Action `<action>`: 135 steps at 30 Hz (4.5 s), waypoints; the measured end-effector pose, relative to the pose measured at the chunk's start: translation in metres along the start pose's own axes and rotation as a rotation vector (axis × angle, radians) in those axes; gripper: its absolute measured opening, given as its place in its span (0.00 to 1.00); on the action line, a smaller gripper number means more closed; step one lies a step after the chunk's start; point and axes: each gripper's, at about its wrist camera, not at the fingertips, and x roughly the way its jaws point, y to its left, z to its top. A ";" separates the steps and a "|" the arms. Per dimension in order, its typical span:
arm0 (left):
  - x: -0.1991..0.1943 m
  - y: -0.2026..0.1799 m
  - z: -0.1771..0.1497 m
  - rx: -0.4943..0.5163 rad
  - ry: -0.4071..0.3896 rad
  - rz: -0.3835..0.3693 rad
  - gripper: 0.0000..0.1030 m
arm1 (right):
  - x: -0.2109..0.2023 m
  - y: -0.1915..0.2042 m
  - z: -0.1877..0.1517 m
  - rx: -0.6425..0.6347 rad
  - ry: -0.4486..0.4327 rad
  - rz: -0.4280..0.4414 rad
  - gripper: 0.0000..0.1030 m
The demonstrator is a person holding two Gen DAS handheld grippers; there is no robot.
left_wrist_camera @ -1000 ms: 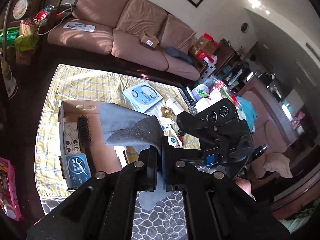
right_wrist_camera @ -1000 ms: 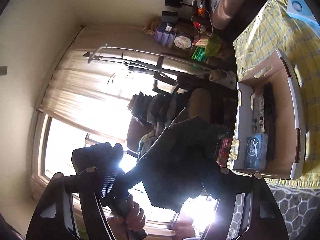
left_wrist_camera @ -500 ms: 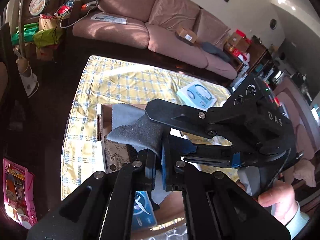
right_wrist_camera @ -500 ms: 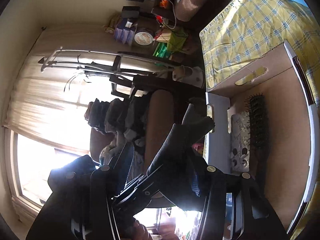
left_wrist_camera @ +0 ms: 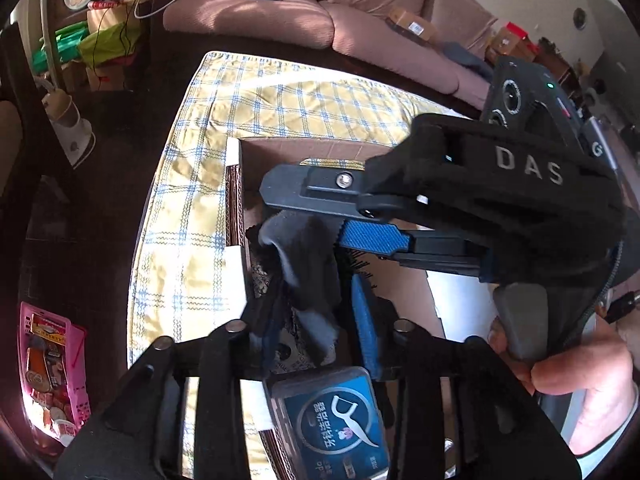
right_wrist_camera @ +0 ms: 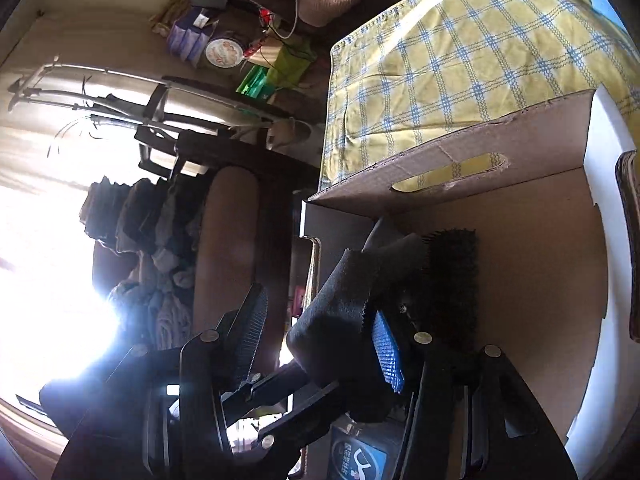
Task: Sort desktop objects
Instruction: 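Carry the grey cloth into the box with the left gripper and release, then move the open left gripper over the table to the red tube, then grasp the red tube with the left gripper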
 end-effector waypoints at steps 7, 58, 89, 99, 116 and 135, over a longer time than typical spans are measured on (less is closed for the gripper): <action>-0.048 -0.024 -0.015 0.016 -0.071 -0.015 0.66 | -0.035 0.019 0.007 0.002 0.011 -0.015 0.83; -0.060 -0.256 -0.065 0.152 -0.149 0.132 1.00 | -0.326 -0.089 -0.135 -0.339 -0.256 -0.638 1.00; 0.135 -0.373 -0.039 0.352 -0.067 -0.026 1.00 | -0.402 -0.284 -0.008 -0.051 -0.454 -0.569 1.00; 0.156 -0.405 -0.058 0.464 -0.051 -0.075 0.88 | -0.410 -0.292 -0.014 -0.017 -0.492 -0.505 1.00; 0.194 -0.412 -0.055 0.430 0.005 -0.130 0.23 | -0.421 -0.251 -0.043 -0.116 -0.485 -0.382 0.91; 0.058 -0.320 -0.046 0.271 -0.109 -0.308 0.14 | -0.360 -0.214 -0.053 -0.305 -0.254 -0.345 0.60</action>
